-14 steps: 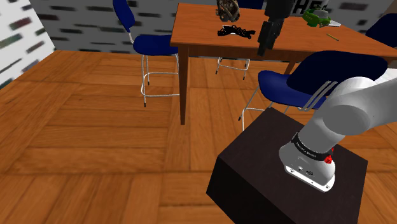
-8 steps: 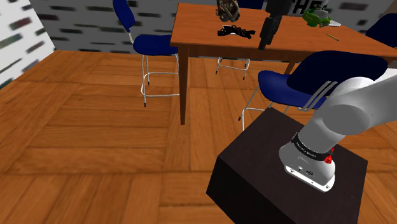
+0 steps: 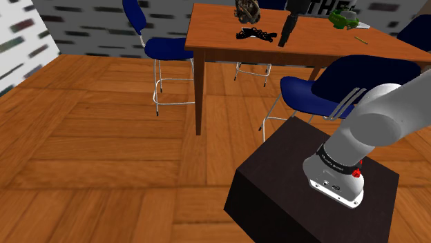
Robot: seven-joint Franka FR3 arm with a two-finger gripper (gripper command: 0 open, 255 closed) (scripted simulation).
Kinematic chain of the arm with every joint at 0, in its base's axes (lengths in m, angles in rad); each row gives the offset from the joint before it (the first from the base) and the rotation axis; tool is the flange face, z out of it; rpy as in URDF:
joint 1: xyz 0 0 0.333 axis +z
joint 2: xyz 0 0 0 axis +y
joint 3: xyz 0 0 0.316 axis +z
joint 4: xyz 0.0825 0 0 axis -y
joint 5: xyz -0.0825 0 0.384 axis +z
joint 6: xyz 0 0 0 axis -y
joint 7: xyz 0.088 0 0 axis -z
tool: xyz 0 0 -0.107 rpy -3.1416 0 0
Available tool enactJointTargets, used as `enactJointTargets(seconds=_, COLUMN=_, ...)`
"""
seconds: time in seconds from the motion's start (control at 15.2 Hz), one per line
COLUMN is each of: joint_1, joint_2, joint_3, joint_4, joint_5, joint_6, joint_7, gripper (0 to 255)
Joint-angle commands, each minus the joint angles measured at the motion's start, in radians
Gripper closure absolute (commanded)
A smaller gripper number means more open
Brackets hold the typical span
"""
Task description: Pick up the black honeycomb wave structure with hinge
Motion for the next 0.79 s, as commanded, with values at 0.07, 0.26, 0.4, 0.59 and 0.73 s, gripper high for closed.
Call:
enactJointTargets(seconds=0.07, joint_1=0.012, joint_2=0.097, joint_3=-0.07, joint_4=0.085, joint_5=0.025, joint_6=0.025, joint_7=-0.125, gripper=0)
enactJointTargets(seconds=0.26, joint_1=0.025, joint_2=0.204, joint_3=-0.136, joint_4=0.177, joint_5=0.073, joint_6=0.043, joint_7=-0.253, gripper=0)
enactJointTargets(seconds=0.4, joint_1=0.031, joint_2=0.283, joint_3=-0.177, joint_4=0.248, joint_5=0.118, joint_6=0.046, joint_7=-0.341, gripper=0)
enactJointTargets(seconds=0.59, joint_1=0.03, joint_2=0.412, joint_3=-0.23, joint_4=0.368, joint_5=0.203, joint_6=0.033, joint_7=-0.475, gripper=0)
enactJointTargets(seconds=0.73, joint_1=0.017, joint_2=0.505, joint_3=-0.256, joint_4=0.46, joint_5=0.27, joint_6=0.012, joint_7=-0.564, gripper=0)
